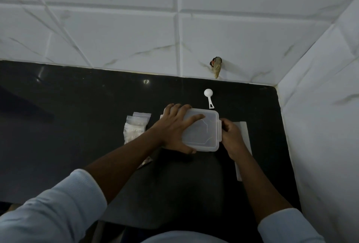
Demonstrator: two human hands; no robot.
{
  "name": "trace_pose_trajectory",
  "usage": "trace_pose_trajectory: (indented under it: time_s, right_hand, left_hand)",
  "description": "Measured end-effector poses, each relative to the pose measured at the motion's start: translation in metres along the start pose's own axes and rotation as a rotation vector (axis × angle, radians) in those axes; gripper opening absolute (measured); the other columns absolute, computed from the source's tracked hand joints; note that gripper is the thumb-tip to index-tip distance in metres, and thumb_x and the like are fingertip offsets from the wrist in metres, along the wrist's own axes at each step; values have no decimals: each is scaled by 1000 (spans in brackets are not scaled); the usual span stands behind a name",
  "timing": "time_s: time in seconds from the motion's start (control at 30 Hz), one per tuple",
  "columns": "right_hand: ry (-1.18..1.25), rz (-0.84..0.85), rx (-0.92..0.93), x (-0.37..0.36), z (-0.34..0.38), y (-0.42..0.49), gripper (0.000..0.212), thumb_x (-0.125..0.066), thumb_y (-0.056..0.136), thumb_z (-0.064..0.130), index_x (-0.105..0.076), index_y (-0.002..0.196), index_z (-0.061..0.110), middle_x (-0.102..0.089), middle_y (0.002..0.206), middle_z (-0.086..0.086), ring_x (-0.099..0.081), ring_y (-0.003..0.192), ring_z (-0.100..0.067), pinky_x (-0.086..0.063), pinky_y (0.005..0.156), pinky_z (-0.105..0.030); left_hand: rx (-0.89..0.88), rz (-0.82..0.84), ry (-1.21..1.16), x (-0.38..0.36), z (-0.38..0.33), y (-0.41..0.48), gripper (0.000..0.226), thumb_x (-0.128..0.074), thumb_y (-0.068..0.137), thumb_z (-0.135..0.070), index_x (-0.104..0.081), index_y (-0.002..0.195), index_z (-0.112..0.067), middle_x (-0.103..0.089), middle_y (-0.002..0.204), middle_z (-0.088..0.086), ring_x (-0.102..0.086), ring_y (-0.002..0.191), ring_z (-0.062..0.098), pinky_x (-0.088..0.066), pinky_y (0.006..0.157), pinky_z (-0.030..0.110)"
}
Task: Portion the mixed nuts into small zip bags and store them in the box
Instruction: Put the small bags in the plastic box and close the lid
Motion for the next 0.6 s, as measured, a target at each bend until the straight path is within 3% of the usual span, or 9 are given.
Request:
trace_pose_trajectory:
  time_s: [0.07, 0.17, 0.27, 0.33, 0.4, 0.47, 0.6]
  right_hand:
    - [-2, -15, -16, -1, -1, 3, 26, -66, 99, 25, -64, 125, 28, -74, 111, 3, -74, 95, -13, -61, 81, -35]
    - [-95, -26, 5, 0, 1, 5, 25, -67, 99, 27, -65, 124, 26, -73, 108, 5, -72, 86, -3, -55, 65, -17]
    - [4, -63, -23, 0, 0, 3, 25, -61, 103, 27, -66, 127, 24, -73, 115, 3, -71, 97, -10, -56, 77, -26]
    - [49, -284, 4, 13, 8, -8, 27, -52, 107, 34, -64, 129, 25, -69, 115, 5, -68, 102, -11, -55, 85, -32]
    - [35, -503, 104, 25, 22, -32, 27, -44, 108, 43, -65, 117, 28, -67, 106, 5, -66, 97, -13, -54, 83, -31]
    - [44, -452, 198, 19, 34, -55, 26, -42, 108, 47, -63, 105, 32, -67, 98, 6, -65, 90, -12, -52, 78, -29]
    - [-58, -260, 253, 0, 34, -88, 20, -51, 104, 44, -62, 117, 34, -67, 105, 7, -67, 94, -9, -58, 80, -33]
  left_hand:
    - [-3, -26, -18, 4, 0, -2, 118, -51, 65, -97, -1, 158, -44, -7, 163, 16, -15, 147, 43, -10, 120, 63]
    - [3, -152, -5, 13, 3, -10, 113, -52, 65, -96, -14, 158, -43, -10, 162, 17, -16, 146, 43, -13, 119, 63]
    - [-16, -131, 6, 14, 3, -17, 109, -49, 67, -96, -12, 157, -48, -6, 165, 16, -13, 148, 42, -8, 120, 62]
    - [-21, -116, 29, 13, -3, -20, 109, -47, 67, -98, -9, 157, -50, -4, 166, 15, -13, 149, 41, -6, 121, 62]
    - [-22, -122, 44, 13, -8, -24, 110, -45, 67, -99, -8, 158, -50, -2, 167, 15, -13, 149, 41, -5, 121, 63]
    - [-13, -134, 42, 15, -13, -31, 110, -43, 67, -100, -8, 158, -49, 0, 168, 15, -12, 150, 41, -6, 121, 64]
    - [6, -195, 32, 21, -26, -48, 110, -36, 69, -101, -12, 160, -44, 2, 169, 14, -10, 152, 39, -9, 120, 63]
Point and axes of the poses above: each hand's wrist, its own y-axis towards the middle knuckle, its own x-axis out of the back of the hand, z = x × y, the point moved 6 cm from there along y, towards the middle knuckle
